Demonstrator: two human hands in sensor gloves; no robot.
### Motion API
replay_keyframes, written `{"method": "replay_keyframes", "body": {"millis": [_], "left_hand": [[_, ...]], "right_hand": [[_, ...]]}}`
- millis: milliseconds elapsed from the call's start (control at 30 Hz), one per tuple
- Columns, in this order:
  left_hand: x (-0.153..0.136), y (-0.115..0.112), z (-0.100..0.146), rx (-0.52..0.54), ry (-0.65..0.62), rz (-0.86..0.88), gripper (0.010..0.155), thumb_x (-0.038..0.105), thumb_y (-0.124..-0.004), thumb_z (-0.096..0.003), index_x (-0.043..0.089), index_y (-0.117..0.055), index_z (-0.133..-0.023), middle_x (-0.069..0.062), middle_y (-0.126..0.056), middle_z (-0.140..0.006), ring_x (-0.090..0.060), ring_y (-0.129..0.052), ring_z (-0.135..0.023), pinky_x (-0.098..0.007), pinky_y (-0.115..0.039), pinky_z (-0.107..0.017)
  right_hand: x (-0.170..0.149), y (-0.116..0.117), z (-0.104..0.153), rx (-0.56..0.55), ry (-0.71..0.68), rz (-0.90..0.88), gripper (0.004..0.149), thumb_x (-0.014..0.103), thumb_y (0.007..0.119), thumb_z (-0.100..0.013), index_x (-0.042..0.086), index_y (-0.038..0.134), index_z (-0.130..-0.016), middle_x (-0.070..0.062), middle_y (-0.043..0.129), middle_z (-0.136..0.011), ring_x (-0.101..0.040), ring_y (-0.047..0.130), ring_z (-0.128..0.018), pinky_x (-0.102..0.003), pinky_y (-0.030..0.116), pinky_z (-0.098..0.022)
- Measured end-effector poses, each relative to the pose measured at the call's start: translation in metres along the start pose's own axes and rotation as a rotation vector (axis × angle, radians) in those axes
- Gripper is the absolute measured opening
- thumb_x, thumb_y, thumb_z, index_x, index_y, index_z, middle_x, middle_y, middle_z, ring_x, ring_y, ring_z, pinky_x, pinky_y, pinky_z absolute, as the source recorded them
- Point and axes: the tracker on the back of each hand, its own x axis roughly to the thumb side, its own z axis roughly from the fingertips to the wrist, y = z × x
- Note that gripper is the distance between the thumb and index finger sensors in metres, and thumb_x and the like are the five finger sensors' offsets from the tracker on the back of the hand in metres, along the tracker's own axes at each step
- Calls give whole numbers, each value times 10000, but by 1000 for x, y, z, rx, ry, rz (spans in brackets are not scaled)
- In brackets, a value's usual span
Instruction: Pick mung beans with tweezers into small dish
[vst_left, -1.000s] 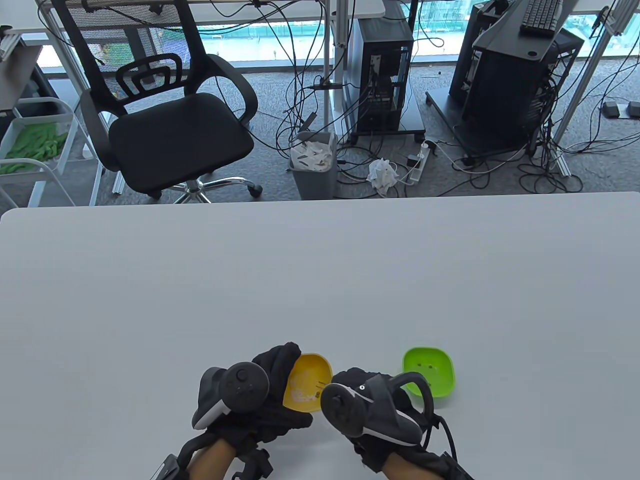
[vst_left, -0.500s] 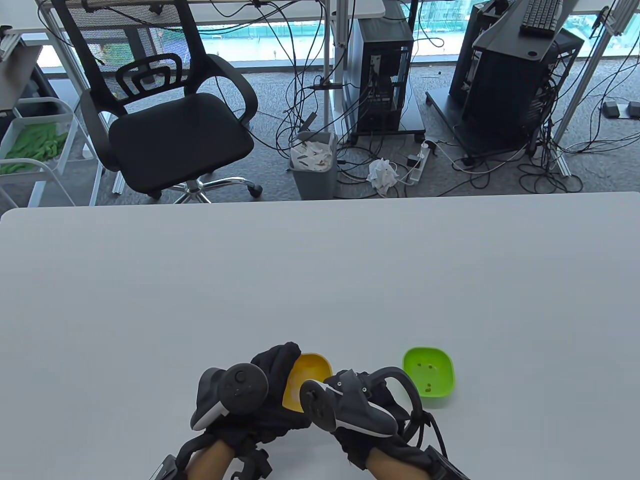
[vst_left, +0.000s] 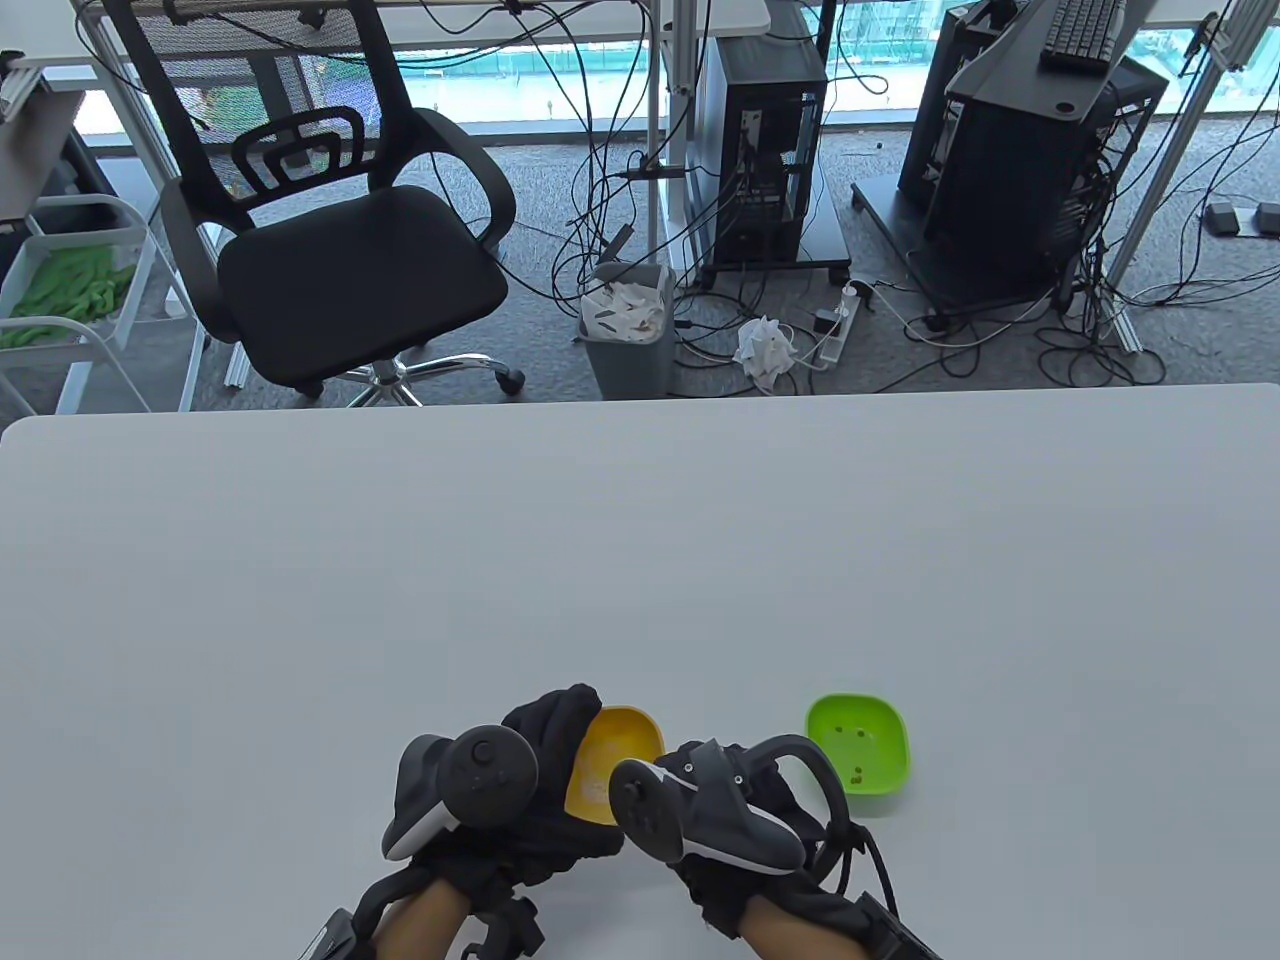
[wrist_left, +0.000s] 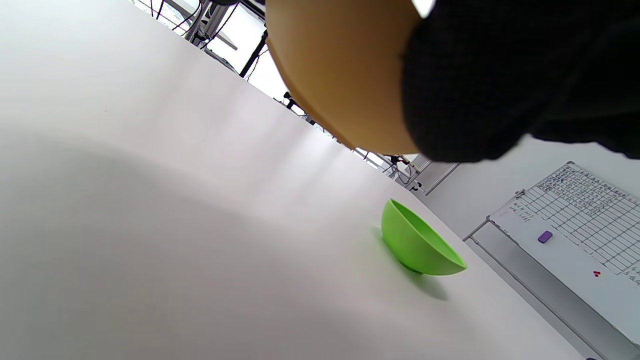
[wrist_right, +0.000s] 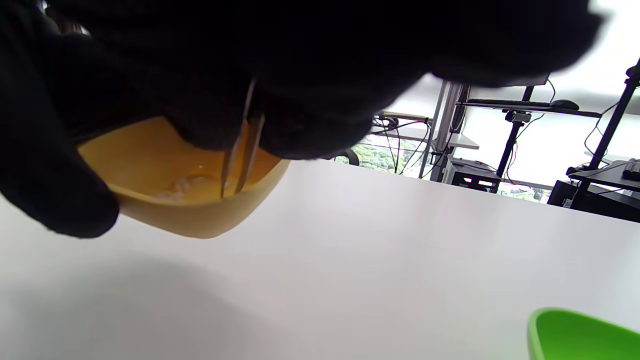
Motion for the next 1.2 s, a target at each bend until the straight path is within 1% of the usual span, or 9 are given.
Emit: {"method": "replay_keyframes", "body": {"millis": [133, 233, 367, 433, 467, 667, 900, 1033, 1200], "left_hand": [[0, 0, 0, -2, 5, 2, 1212, 567, -1010, -323, 147, -216, -1137, -122, -295, -1187, -436, -379, -1085, -636, -360, -788], [-1, 1, 1, 2, 11, 3, 1211, 564, -1011, -326, 145, -217, -1138, -122, -296, -1186, -436, -380, -1084, -637, -360, -787], [-1, 0, 0, -3, 12, 6, 1212, 565, -1010, -324, 146, -215, -1137, -122, -295, -1186, -436, -378, -1085, -637, -359, -787], [-1, -1, 0, -5, 12, 4, 1210, 565, -1010, -327, 146, -215, -1137, -122, -293, -1187, -436, -378, -1085, -637, -359, -787], [-1, -1, 0, -7, 13, 3, 1211, 565, -1010, -326, 146, -214, -1137, -121, -293, -1187, -436, -377, -1085, -637, -359, -788], [0, -2, -1, -16, 17, -3, 1210, 565, -1010, -326, 147, -216, -1137, -121, -294, -1187, -436, -378, -1085, -636, -360, -788], [-1, -2, -1, -15, 26, 10, 1211, 567, -1009, -325, 148, -215, -1137, -121, -294, -1187, -435, -379, -1085, -636, -359, -788], [-2, -1, 0, -10, 30, 14, 1209, 565, -1010, -326, 149, -215, -1137, -119, -294, -1187, -435, -378, -1085, -636, -359, -788], [-1, 3, 2, 7, 27, 17, 1211, 567, -1010, -324, 147, -216, -1137, -121, -296, -1186, -436, -381, -1084, -636, -361, -787]], "right_hand": [[-27, -16, 17, -134, 69, -99, 348, 322, 893, -459, 65, 980, -677, -132, 988, -466, -85, 923, -214, -334, 875, -191], [-68, -21, 37, -233, 206, -177, 349, 321, 894, -460, 63, 979, -678, -133, 988, -464, -84, 923, -213, -334, 875, -189], [-126, -7, 58, -275, 409, -241, 350, 319, 894, -461, 57, 979, -677, -136, 988, -461, -85, 922, -210, -333, 874, -185], [-143, 3, 66, -283, 472, -254, 347, 318, 894, -460, 58, 980, -673, -137, 988, -458, -84, 922, -208, -332, 875, -183], [-154, 13, 71, -280, 509, -262, 349, 318, 894, -460, 56, 980, -673, -136, 988, -456, -84, 922, -206, -333, 874, -182], [-166, 47, 79, -251, 555, -297, 350, 319, 894, -458, 55, 981, -671, -136, 989, -453, -83, 922, -203, -332, 875, -179], [-169, 52, 81, -247, 564, -312, 348, 320, 892, -459, 57, 980, -670, -134, 989, -453, -83, 922, -203, -332, 875, -180], [-170, 50, 83, -267, 576, -322, 349, 321, 892, -459, 58, 980, -670, -134, 988, -454, -81, 922, -203, -331, 875, -179], [-170, 54, 80, -250, 577, -327, 350, 321, 890, -460, 57, 979, -672, -134, 989, -454, -82, 922, -204, -331, 876, -180]]}}
